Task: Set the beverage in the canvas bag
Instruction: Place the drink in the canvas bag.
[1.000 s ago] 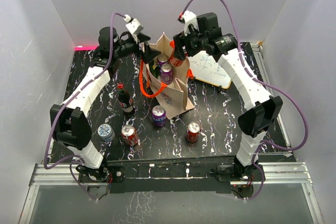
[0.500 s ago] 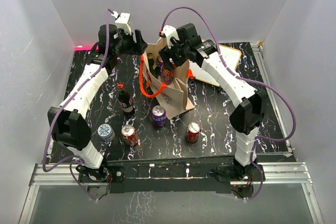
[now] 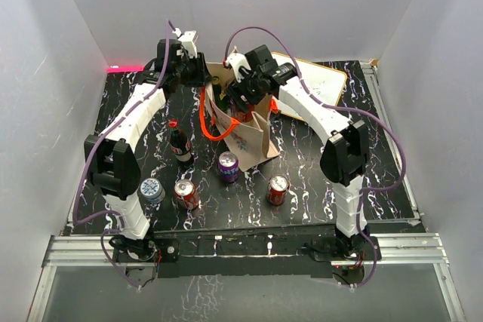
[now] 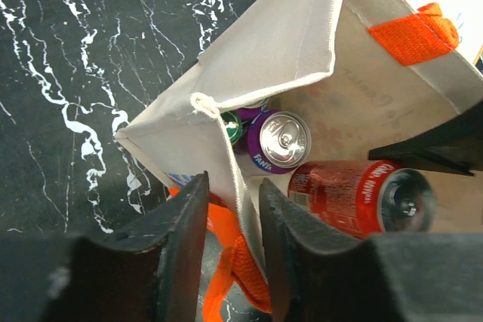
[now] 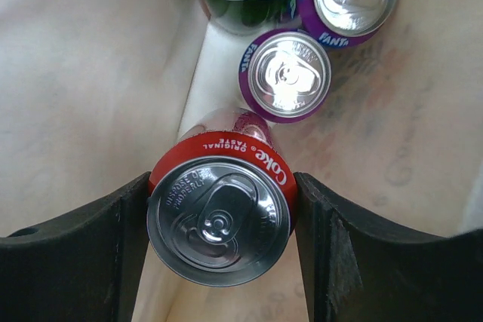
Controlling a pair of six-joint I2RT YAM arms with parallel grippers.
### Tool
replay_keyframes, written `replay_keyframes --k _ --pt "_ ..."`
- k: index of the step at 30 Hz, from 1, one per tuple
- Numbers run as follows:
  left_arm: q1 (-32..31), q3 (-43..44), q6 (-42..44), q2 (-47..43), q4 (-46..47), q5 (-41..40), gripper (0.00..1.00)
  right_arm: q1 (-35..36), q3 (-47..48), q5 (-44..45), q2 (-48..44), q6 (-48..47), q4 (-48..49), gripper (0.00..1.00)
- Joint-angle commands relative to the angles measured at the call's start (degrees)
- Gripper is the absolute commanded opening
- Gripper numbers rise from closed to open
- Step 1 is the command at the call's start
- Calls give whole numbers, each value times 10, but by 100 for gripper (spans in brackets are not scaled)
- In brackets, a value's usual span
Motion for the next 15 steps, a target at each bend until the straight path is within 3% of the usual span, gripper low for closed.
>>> replay_keyframes --k 1,6,10,15 --pt "-1 16 3 -16 -11 26 28 -1 9 6 -17 -26 42 8" --pt "-1 22 11 -4 -17 41 17 -1 -5 16 -4 -32 50 8" --pt "-1 26 17 0 -25 47 0 0 -11 29 9 -45 52 8" --pt "2 27 35 0 -32 52 0 -1 -64 51 -3 -76 75 8"
